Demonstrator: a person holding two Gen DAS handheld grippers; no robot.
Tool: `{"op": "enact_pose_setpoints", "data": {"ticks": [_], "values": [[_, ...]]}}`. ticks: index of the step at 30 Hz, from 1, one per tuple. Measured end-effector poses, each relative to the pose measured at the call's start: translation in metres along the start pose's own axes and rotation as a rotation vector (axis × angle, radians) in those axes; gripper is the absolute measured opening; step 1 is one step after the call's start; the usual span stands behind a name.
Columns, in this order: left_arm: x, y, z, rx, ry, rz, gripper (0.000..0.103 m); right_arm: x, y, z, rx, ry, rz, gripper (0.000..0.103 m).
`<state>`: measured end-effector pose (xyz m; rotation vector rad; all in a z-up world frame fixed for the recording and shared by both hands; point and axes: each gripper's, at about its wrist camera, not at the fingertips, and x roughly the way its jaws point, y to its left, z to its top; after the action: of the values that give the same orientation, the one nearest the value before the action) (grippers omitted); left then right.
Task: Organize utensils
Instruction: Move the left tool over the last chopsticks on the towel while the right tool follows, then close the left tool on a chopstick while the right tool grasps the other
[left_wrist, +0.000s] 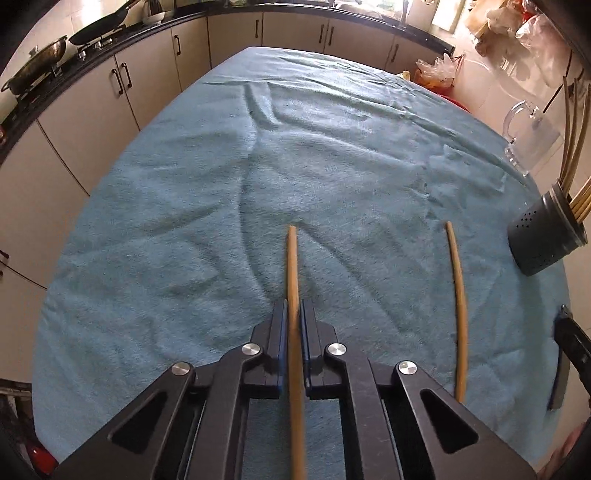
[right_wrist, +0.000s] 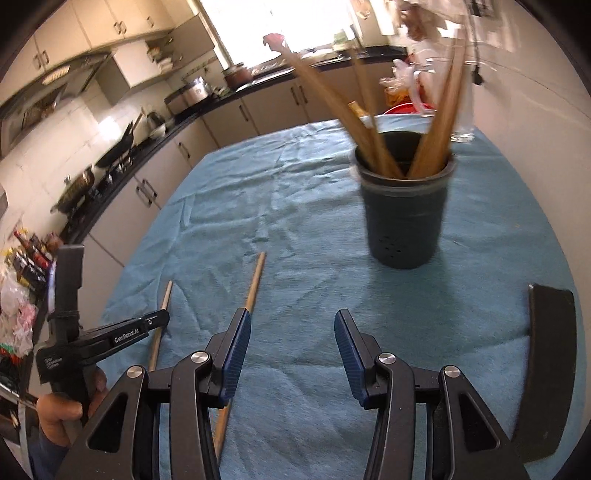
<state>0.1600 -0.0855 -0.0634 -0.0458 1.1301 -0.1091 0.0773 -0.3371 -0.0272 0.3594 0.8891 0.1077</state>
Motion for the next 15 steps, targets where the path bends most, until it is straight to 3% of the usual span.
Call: {"op": "enact_pose_setpoints", "data": {"ticks": [6,9,12,15], "values": [[-0.006,0.013,-0.007,-0.001,0.0,-0.016,0.006,0.054,0.015,0.009,0.036,0.155,0.033,0.046],[-0.006,0.013,-0.007,0.008,-0.001,-0.018,0.006,0.075,0.025,0.018,0.03,0.197,0.004,0.044],[-0.005,0.012,-0.007,0.019,-0.005,-0.011,0.006,0.094,0.035,0.027,0.006,0.246,-0.029,0.033],[-0.005,0.012,-0.007,0.021,-0.004,-0.015,0.006,0.109,0.046,0.03,-0.025,0.298,-0.065,0.032]]}}
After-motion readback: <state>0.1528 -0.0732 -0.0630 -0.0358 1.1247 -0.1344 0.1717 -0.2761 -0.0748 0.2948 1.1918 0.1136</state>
